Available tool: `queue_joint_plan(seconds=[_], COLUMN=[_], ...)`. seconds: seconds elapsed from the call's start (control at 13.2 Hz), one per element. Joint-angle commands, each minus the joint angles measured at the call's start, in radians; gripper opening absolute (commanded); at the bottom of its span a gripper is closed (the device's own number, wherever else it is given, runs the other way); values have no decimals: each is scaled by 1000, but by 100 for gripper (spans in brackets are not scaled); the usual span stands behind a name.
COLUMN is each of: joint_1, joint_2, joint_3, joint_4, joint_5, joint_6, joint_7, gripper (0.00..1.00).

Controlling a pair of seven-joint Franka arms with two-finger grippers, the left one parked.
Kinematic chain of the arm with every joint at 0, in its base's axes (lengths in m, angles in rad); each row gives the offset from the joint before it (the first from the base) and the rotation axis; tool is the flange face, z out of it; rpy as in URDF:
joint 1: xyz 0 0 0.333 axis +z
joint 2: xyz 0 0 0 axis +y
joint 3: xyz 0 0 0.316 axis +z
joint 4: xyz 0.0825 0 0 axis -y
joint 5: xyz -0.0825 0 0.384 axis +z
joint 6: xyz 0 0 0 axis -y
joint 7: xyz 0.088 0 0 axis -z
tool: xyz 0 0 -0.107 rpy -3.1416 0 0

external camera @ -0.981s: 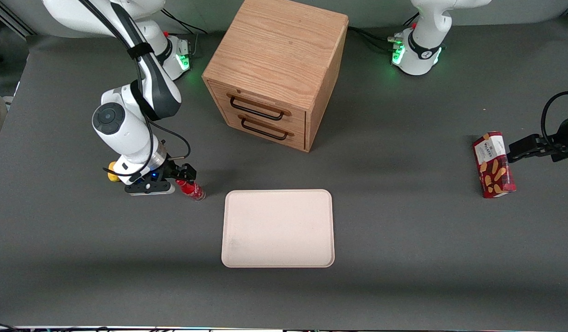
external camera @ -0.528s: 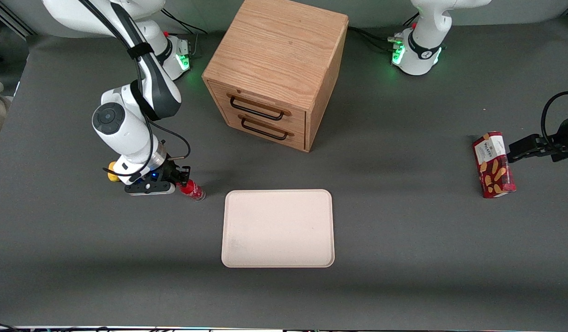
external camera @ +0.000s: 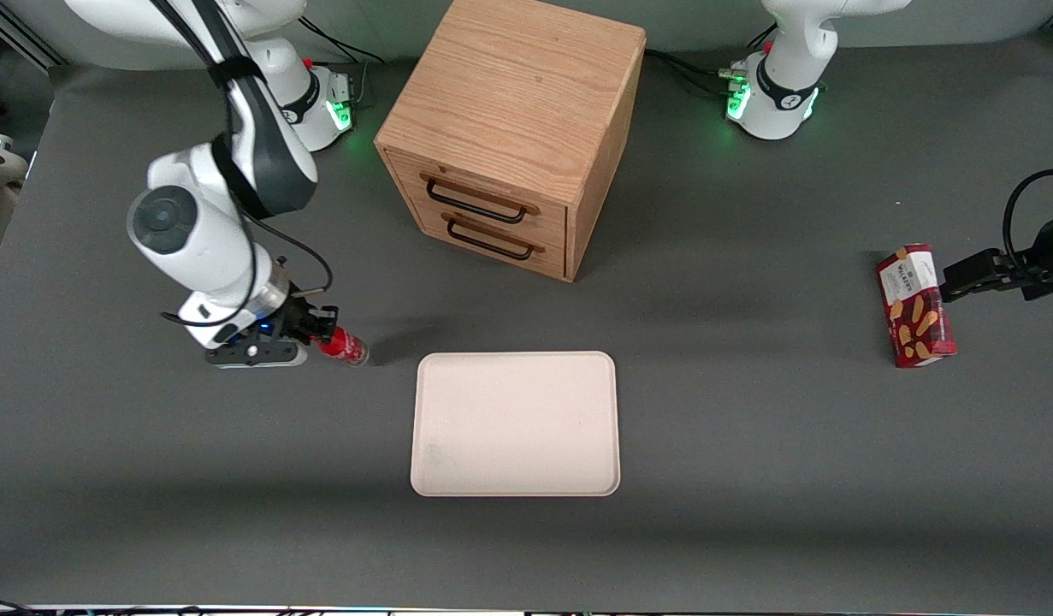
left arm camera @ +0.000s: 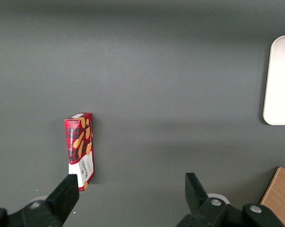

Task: Place coke bottle on tray
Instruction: 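Lift the bottle with the right gripper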

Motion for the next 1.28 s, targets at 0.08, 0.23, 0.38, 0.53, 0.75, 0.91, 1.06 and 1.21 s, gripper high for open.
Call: queue_joint_plan(seconds=[0.08,0.23,0.38,0.53,0.75,0.91,1.06,1.21], joint_1=[-21,-21,-23,-30,-36,-30,-18,-10], joint_2=[30,47,59,80,113,198,299,378], joint_3=[5,7,5,5,8,13,22,65], joint_4=[305,444,560,633,674,774,907,988], joint_5=[3,8,45,52,52,51,51,51], joint_6=[-318,-472,-601,-672,-677,-704,-718,-710], joint_7=[-12,-7,-7,-10,-11,-3,18,135], gripper=[0,0,0,0,0,0,0,0])
